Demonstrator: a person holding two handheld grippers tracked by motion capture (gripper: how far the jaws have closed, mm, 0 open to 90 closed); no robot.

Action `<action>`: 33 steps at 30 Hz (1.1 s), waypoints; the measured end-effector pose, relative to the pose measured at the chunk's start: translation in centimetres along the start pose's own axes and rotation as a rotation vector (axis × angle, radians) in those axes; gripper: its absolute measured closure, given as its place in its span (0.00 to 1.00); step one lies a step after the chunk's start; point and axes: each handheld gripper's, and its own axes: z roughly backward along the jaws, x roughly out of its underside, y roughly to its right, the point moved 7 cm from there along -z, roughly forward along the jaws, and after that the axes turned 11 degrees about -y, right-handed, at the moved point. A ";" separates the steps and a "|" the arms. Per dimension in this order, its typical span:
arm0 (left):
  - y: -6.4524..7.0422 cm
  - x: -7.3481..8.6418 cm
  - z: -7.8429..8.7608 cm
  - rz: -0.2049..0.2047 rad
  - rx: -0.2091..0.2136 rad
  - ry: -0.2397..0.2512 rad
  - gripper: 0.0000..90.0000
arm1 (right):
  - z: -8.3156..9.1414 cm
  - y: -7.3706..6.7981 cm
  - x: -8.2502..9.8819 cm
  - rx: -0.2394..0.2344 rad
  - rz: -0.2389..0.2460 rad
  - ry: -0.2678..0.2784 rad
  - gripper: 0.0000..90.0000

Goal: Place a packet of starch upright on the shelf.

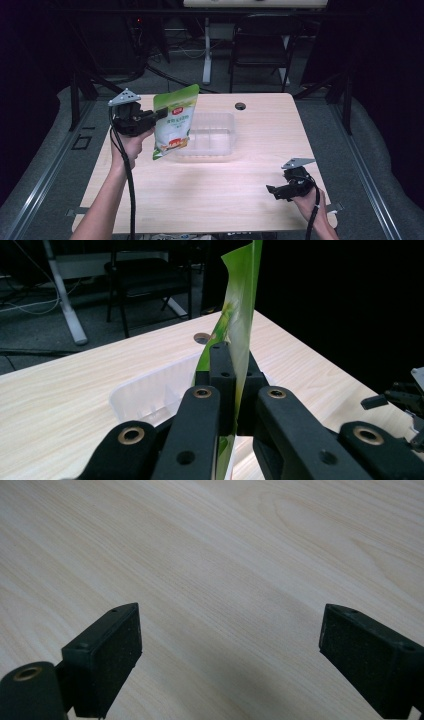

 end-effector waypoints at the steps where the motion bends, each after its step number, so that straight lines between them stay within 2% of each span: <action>1: -0.1 -0.1 -0.1 -0.004 -0.002 -0.002 1.00 | 0.0 0.0 0.0 0.000 0.000 0.000 0.11; 9: -1.0 -0.7 -0.7 0.023 -0.041 0.027 1.00 | 0.0 0.0 0.0 -0.001 0.000 0.000 0.11; 12: -1.4 -0.8 -1.1 0.038 -0.049 0.036 1.00 | 0.2 0.2 0.1 0.022 0.015 -0.021 0.11; 20: -2.2 -1.1 -2.5 0.071 -0.077 0.058 1.00 | 0.2 0.2 0.1 0.016 0.017 -0.021 0.11; 24: -2.5 -1.1 -3.1 0.079 -0.092 0.063 1.00 | 0.0 0.1 0.1 0.002 0.004 -0.004 0.11; 33: -3.2 -0.9 -5.0 0.116 -0.105 0.083 1.00 | 0.0 0.1 0.1 -0.003 0.000 -0.001 0.11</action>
